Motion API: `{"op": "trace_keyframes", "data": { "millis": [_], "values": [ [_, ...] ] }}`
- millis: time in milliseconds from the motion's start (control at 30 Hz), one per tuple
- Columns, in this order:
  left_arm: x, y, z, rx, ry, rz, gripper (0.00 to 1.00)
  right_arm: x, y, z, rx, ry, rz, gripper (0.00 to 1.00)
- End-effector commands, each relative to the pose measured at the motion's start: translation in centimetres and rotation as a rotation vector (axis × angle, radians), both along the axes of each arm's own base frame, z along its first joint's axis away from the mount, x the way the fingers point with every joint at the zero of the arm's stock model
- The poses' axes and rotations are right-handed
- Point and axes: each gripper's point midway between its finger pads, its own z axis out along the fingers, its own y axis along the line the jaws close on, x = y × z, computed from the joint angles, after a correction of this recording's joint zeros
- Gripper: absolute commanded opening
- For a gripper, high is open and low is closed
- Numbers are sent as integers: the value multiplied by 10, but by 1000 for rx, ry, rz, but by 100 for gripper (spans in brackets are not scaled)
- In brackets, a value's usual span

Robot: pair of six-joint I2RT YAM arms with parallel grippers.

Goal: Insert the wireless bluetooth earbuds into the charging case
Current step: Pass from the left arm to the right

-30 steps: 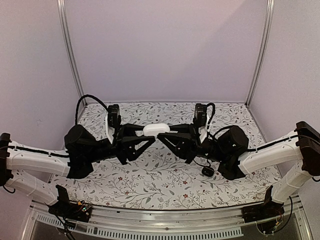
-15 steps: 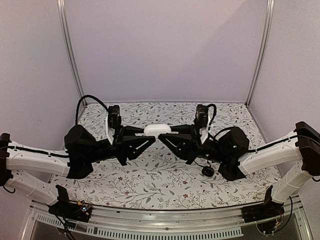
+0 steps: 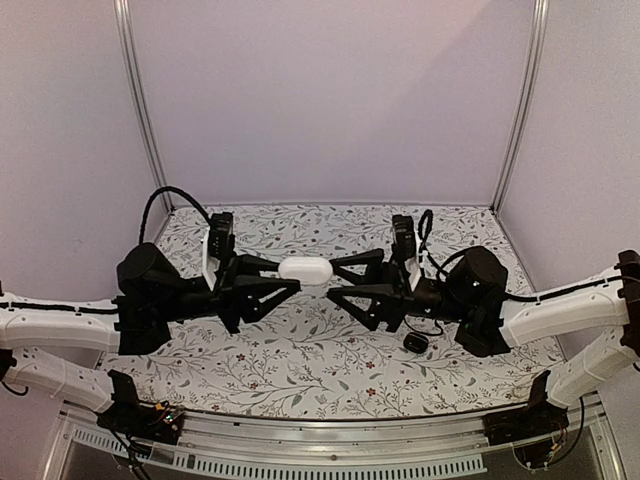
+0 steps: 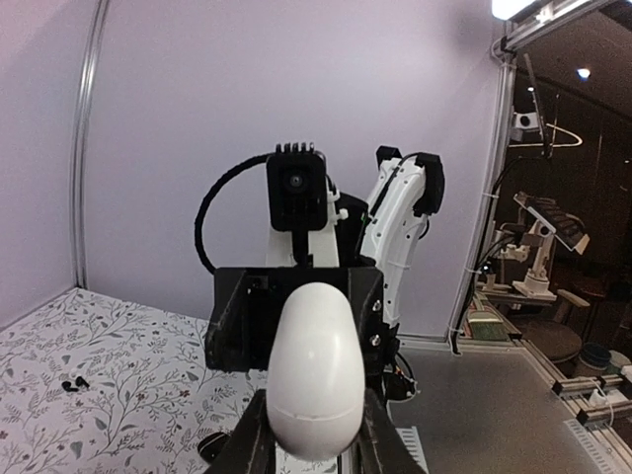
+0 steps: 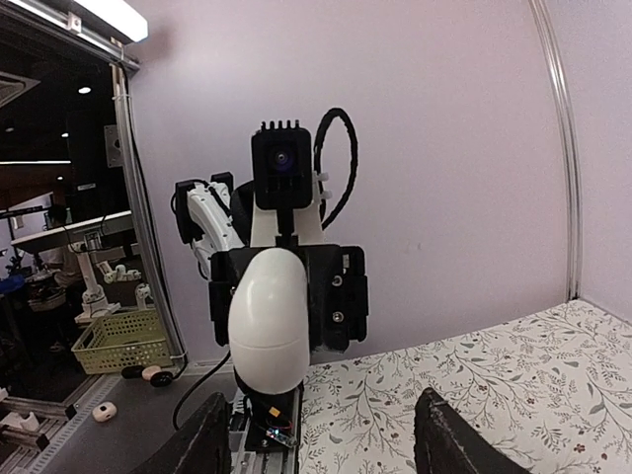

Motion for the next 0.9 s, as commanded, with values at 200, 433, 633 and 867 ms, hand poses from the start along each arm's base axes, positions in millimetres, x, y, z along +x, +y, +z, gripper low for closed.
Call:
{"op": "trace_keyframes", "data": {
  "millis": [200,433,633,867],
  "values": [
    [-1,2,-56,270,43,-28,0,-2,-4,-34,-402,-32,28,62],
    [-1,-1,-59,305,26,-34,0,-9,6,-54,-496,14,122,59],
    [-2,-4,-59,307,31,-52,0,-16,10,-62,-516,27,185,51],
    [-4,-5,-60,309,36,-65,0,-20,11,-57,-501,14,211,51]
  ]
}}
